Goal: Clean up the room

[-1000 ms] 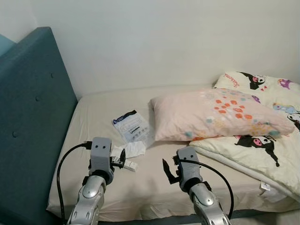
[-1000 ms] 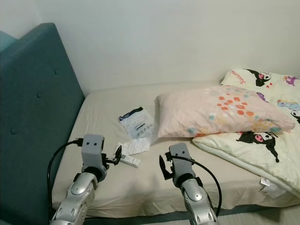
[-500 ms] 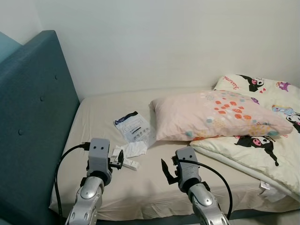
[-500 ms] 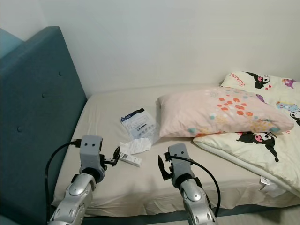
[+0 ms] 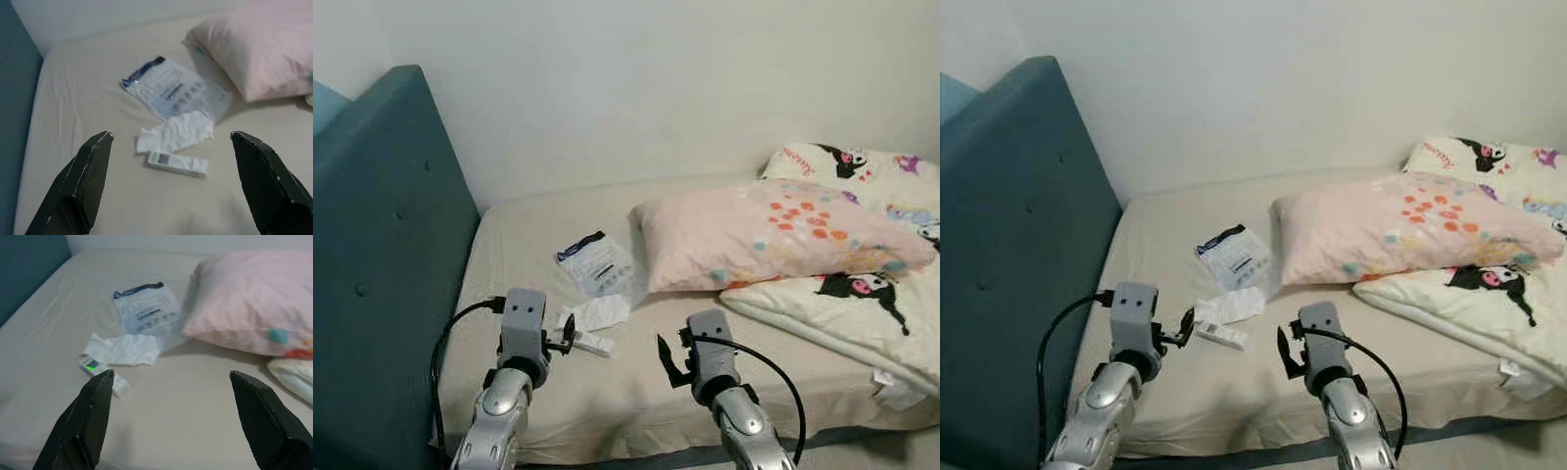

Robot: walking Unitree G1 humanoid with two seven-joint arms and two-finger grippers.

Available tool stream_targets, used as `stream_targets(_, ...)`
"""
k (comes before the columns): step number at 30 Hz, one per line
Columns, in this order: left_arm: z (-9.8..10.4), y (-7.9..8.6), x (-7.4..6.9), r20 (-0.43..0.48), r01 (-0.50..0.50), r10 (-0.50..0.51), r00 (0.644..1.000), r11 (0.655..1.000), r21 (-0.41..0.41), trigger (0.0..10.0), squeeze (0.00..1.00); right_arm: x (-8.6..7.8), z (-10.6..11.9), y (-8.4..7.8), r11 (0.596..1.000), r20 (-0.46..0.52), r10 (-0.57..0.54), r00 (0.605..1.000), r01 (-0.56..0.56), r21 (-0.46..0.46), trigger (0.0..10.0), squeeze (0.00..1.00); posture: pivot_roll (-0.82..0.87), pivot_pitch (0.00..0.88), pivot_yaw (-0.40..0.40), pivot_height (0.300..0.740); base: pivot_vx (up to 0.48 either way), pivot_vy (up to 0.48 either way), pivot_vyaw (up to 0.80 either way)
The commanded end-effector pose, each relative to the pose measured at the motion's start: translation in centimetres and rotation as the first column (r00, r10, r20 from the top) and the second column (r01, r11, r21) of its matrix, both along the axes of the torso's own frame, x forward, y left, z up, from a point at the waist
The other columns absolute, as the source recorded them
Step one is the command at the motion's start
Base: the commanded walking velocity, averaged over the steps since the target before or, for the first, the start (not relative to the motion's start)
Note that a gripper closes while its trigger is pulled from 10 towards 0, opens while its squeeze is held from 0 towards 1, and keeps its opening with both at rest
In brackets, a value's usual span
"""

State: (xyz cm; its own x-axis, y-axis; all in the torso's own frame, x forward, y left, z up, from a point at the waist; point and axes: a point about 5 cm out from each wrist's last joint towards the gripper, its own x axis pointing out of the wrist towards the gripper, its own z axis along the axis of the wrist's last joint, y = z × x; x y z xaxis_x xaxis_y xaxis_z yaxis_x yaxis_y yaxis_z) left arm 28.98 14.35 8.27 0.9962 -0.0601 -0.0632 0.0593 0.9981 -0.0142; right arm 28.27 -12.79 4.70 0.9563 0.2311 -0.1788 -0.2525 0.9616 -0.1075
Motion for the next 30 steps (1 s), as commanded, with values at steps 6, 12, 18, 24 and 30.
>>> stream_targets(6, -0.34, 0.80, -0.57, -0.014, -0.039, 0.039, 0.999, 0.999, -0.007, 10.0, 0.00, -0.08, -0.10, 0.63, 1.000, -0.011, 0.020, 1.000, -0.020, 0.018, 10.0, 0.00, 0.01, 0.081, -0.003, 0.740, 0.000, 0.000, 0.00)
stream_targets(12, -0.39, 0.69, -0.75, -0.011, -0.043, 0.043, 0.999, 0.999, 0.001, 10.0, 0.00, 0.03, 0.03, 0.65, 1.000, -0.004, 0.020, 1.000, -0.020, 0.015, 10.0, 0.00, 0.01, 0.080, -0.004, 0.740, 0.000, 0.000, 0.00)
stream_targets(18, -0.52, 0.58, -0.86, -0.009, -0.040, 0.040, 0.999, 0.999, 0.001, 10.0, 0.00, 0.03, 0.06, 0.57, 1.000, -0.003, 0.020, 1.000, -0.020, 0.014, 10.0, 0.00, 0.01, 0.082, -0.006, 0.740, 0.000, 0.000, 0.00)
stream_targets(24, -0.50, 0.47, -1.05, -0.004, -0.031, 0.031, 1.000, 0.999, -0.015, 10.0, 0.00, 0.03, 0.05, 0.54, 1.000, -0.005, 0.018, 1.000, -0.018, 0.021, 10.0, 0.00, 0.01, 0.082, -0.003, 0.740, 0.000, 0.000, 0.00)
stream_targets(30, -0.36, 0.38, -1.09, 0.002, -0.025, 0.025, 1.000, 1.000, -0.016, 10.0, 0.00, 0.03, 0.07, 0.56, 1.000, -0.005, 0.018, 1.000, -0.018, 0.025, 10.0, 0.00, 0.01, 0.083, -0.004, 0.740, 0.000, 0.000, 0.00)
